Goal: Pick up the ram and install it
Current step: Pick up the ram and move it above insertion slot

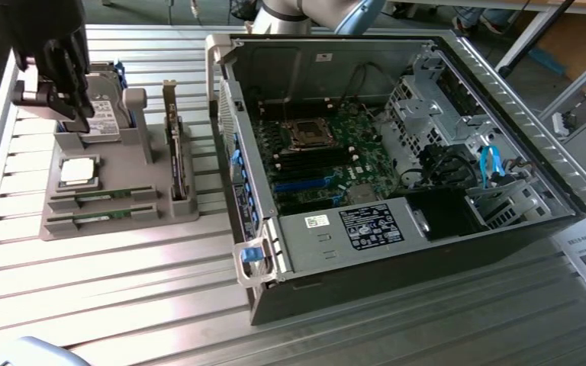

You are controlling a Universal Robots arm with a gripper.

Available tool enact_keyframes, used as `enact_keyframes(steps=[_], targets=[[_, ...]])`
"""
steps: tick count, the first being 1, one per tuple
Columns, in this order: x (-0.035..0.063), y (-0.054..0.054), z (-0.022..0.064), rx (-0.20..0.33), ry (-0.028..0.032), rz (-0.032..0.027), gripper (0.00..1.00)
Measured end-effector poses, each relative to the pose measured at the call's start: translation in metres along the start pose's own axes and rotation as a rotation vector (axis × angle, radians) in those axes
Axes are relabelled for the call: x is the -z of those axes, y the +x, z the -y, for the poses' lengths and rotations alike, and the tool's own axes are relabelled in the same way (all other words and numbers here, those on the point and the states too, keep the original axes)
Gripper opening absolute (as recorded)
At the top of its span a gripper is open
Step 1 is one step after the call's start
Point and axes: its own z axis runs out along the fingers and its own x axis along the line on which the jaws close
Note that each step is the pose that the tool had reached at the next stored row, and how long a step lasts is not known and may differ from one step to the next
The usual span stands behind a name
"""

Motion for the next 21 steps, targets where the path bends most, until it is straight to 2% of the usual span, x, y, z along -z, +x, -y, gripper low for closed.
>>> enact_keyframes(steps=[18,19,21], targets=[[-0.0308,0.000,0.0004,0.007,0.0023,0.0003,0.30],[-0.0349,0.001,0.0004,0.008,0.0025,0.0003,0.30],[-0.0538,0.001,0.0006,0.012,0.0035,0.0005,0.30]])
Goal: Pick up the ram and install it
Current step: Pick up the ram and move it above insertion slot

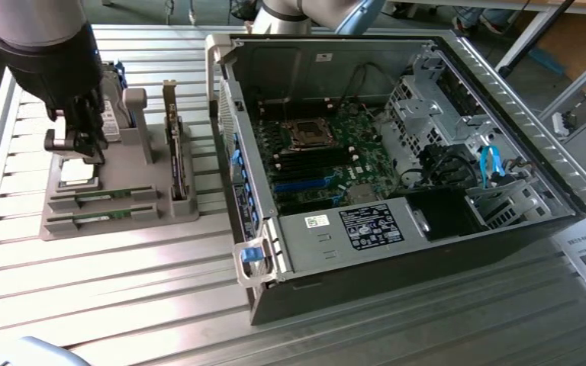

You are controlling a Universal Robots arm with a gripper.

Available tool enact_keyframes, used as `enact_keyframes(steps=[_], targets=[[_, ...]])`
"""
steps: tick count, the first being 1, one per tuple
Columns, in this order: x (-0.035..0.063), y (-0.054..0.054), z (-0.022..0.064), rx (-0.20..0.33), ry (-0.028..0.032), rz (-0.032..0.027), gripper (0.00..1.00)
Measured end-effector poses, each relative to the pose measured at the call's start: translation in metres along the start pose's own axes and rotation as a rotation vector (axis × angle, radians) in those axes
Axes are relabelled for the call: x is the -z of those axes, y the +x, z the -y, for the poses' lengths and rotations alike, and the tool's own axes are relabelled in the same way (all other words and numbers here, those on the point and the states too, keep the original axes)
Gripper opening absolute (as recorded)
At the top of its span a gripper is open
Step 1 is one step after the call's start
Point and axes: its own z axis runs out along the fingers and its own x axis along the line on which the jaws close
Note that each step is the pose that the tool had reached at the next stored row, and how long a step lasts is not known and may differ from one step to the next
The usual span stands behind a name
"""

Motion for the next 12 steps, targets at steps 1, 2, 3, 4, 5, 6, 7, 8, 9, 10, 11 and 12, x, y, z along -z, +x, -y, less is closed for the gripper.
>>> enact_keyframes(steps=[1,2,3,4,5,6,7,8,9,10,11,12], targets=[[-0.0108,0.000,0.0001,0.003,0.0004,0.0000,0.30],[-0.0221,0.000,0.0001,0.005,0.0006,0.0000,0.30],[-0.0303,0.000,0.0002,0.008,0.0005,-0.0001,0.30],[-0.0303,0.000,0.0002,0.008,0.0006,0.0000,0.30],[-0.0304,0.002,0.0003,0.008,0.0007,0.0001,0.30],[-0.0302,0.008,0.0012,0.008,0.0006,0.0000,0.30],[-0.0302,0.010,0.0014,0.008,0.0006,0.0000,0.30],[-0.0302,0.011,0.0016,0.008,0.0006,0.0000,0.30],[-0.0302,0.012,0.0016,0.008,0.0006,0.0000,0.30],[-0.0302,0.013,0.0018,0.008,0.0006,0.0000,0.30],[-0.0302,0.013,0.0018,0.008,0.0006,0.0000,0.30],[-0.0301,0.014,0.0019,0.008,0.0006,0.0000,0.30]])
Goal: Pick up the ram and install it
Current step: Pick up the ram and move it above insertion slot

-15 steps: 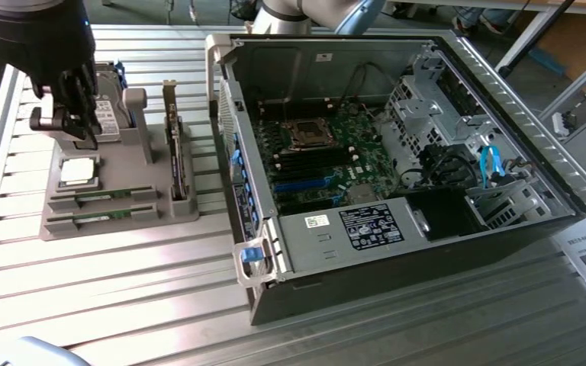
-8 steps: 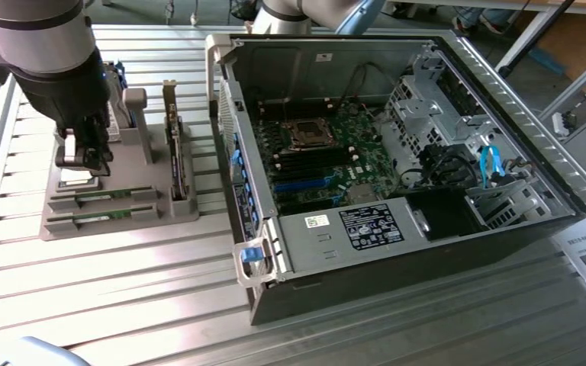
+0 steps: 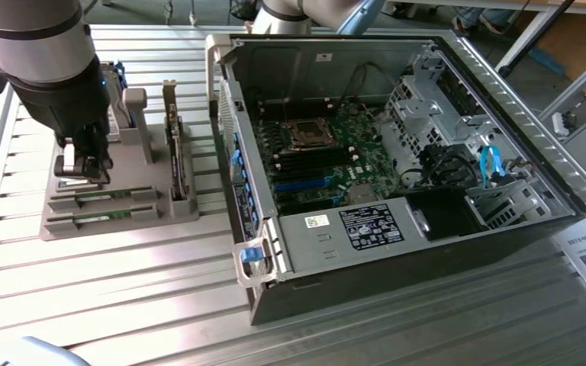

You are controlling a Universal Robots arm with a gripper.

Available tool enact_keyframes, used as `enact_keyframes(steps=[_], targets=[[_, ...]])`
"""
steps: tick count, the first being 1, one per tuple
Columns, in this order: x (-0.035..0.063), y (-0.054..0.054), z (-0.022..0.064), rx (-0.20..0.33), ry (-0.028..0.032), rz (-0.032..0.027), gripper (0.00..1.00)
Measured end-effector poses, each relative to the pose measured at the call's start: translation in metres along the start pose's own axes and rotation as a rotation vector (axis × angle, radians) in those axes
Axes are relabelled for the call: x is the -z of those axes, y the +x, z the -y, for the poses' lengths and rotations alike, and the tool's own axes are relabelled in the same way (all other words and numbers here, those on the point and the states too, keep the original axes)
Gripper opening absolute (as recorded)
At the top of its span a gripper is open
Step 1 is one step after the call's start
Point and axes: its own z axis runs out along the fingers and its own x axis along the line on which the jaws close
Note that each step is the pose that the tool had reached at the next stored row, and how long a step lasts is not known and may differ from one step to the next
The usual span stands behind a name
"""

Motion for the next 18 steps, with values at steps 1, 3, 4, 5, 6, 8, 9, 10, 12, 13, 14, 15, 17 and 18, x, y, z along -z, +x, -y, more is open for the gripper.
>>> enact_keyframes(steps=[1,3,4,5,6,8,9,10,12,13,14,15,17,18], targets=[[0.0000,0.001,0.0001,0.000,0.0000,0.0000,0.30],[0.0001,0.002,0.0003,0.000,0.0000,0.0000,0.30],[0.0000,0.003,0.0004,0.000,0.0000,0.0000,0.30],[0.0000,0.004,0.0005,0.000,0.0001,0.0000,0.30],[0.0000,0.005,0.0006,0.000,0.0000,0.0000,0.30],[0.0001,0.007,0.0009,0.000,0.0000,0.0000,0.30],[0.0002,0.008,0.0010,0.000,0.0000,0.0000,0.30],[0.0002,0.009,0.0010,0.000,-0.0001,-0.0001,0.30],[0.0002,0.010,0.0013,0.000,0.0000,-0.0001,0.30],[0.0002,0.011,0.0014,0.000,0.0000,0.0000,0.30],[0.0002,0.012,0.0015,0.000,0.0000,0.0000,0.30],[0.0002,0.013,0.0015,0.000,-0.0001,0.0000,0.30],[0.0002,0.014,0.0016,0.000,-0.0001,0.0000,0.30],[0.0002,0.014,0.0016,0.000,0.0000,0.0000,0.30]])
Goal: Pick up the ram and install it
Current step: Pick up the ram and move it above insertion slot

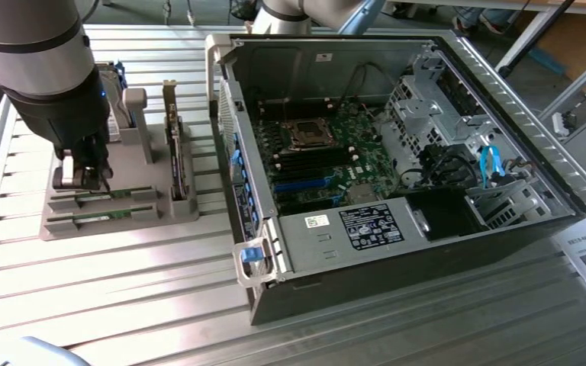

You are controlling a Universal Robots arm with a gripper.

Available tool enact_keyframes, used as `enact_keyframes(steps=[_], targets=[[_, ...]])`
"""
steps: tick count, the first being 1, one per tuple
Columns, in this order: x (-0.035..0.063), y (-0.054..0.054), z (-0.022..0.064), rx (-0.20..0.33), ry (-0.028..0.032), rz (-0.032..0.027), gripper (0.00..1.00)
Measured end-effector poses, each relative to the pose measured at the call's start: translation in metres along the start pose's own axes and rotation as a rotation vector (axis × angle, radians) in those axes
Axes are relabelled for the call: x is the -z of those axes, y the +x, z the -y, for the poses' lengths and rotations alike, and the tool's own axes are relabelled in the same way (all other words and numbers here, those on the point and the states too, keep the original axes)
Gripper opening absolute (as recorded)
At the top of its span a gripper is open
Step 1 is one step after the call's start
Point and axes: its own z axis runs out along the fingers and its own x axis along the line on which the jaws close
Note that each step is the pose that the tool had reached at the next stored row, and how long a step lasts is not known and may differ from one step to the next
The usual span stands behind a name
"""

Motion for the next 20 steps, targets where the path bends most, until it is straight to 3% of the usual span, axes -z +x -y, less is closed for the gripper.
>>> enact_keyframes(steps=[13,20], targets=[[-0.0001,0.0001,0.0000,0.026,-0.0004,-0.0002,0.30],[-0.0045,0.0002,0.0001,0.026,0.0028,0.0002,0.30]])
